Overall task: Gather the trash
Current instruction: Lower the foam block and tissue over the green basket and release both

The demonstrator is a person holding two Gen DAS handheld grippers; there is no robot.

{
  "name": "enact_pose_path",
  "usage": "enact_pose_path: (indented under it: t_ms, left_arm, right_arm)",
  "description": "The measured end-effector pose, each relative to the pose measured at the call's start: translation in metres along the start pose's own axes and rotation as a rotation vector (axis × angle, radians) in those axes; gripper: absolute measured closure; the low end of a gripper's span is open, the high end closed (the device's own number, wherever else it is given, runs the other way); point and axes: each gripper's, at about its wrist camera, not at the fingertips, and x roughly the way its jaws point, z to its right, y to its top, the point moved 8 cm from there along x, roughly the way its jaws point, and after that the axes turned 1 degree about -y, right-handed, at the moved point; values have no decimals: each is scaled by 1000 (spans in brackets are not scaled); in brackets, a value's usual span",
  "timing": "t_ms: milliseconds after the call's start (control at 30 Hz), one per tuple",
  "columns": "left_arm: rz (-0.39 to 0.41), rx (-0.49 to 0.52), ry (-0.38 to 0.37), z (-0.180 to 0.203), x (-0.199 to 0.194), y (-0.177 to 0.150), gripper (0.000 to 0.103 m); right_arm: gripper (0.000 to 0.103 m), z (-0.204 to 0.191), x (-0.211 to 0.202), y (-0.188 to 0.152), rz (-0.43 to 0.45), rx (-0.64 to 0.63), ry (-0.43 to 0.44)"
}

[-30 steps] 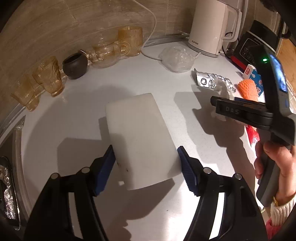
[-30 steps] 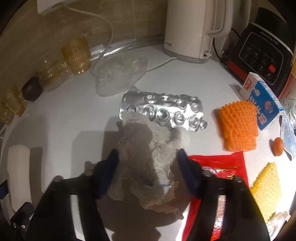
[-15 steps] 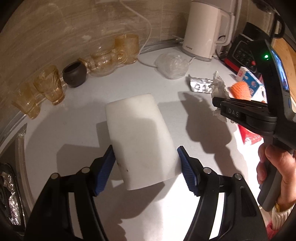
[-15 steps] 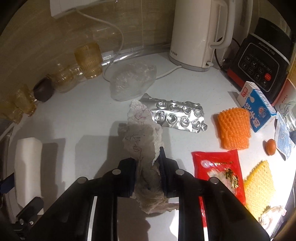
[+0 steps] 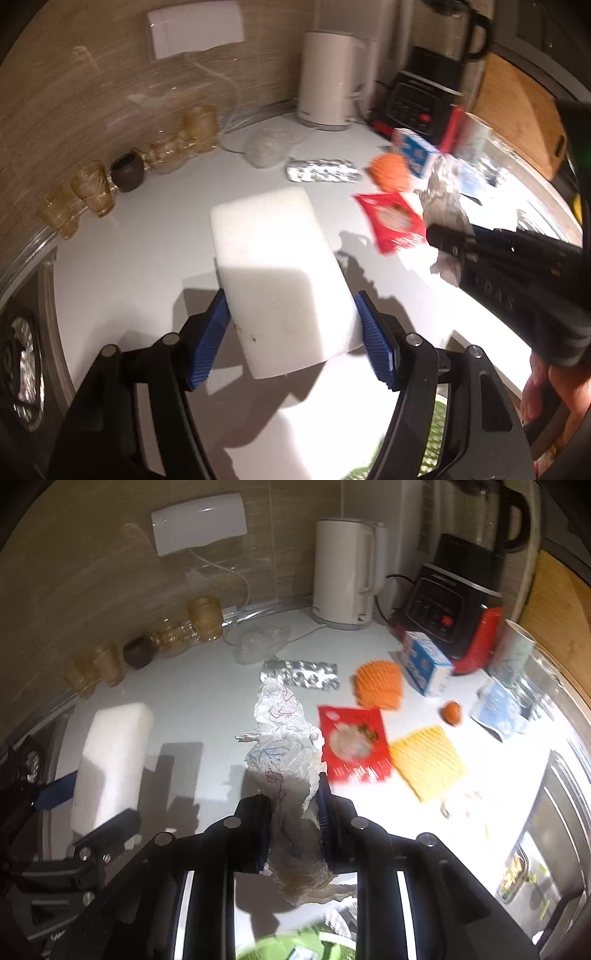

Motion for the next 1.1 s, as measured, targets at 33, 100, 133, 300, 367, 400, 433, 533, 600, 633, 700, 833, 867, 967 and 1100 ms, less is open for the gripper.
enact_pose_path:
  t_ms: [33,100,133,300,367,400,433,533,600,633,700,833,867,967,1100]
  left_arm:
    - [-3,1,-13,11,-6,-7,37]
    - [-17,6,-41,34,-18,-25,37]
    - [-27,10,-49,47,-23,-35,37]
    - [-75,18,-82,97,-40,-84,38]
    - [-92,28,-85,113,-43,-104,37]
    - [-99,32,-81,120,-45,-113,37]
    - [-107,36,-79,127,-46,-122,37]
    - [-128,45,-71,139,-48,-140,37]
    - [-132,51,-65,143,-50,-147,37]
    - [-134,53,-61,145,-51,-149,37]
    - [-136,60,-61,149,-51,-152,37]
    - [-166,66,-64,155,-44,-166,35]
    - [-192,68,-70,157,-39,-173,32]
    - [-244,75,-66,159,-29,-191,21]
    - [-269,74,-47,154,-30,-200,15]
  right_arm:
    - [80,7,-12,-11,1,3,-2]
    - [80,21,-36,-35,2,10,-3]
    - [80,27,-47,-47,2,13,-6]
    - [80,59,-84,-109,-24,32,-9]
    - [80,69,-93,-132,-40,39,-14]
    - [80,73,-97,-144,-49,41,-12]
    - [80,76,-99,-153,-55,43,-13]
    - [80,85,-104,-176,-74,53,-5]
    - [80,89,-108,-186,-77,57,-4]
    - [80,90,-109,-189,-76,56,-5]
    - [79,92,-111,-194,-75,56,-5]
    - [79,94,-109,-204,-82,56,7]
    - [79,94,-106,-207,-92,59,10]
    - [79,93,-99,-217,-115,60,19]
    - [79,89,-93,-223,-133,62,37]
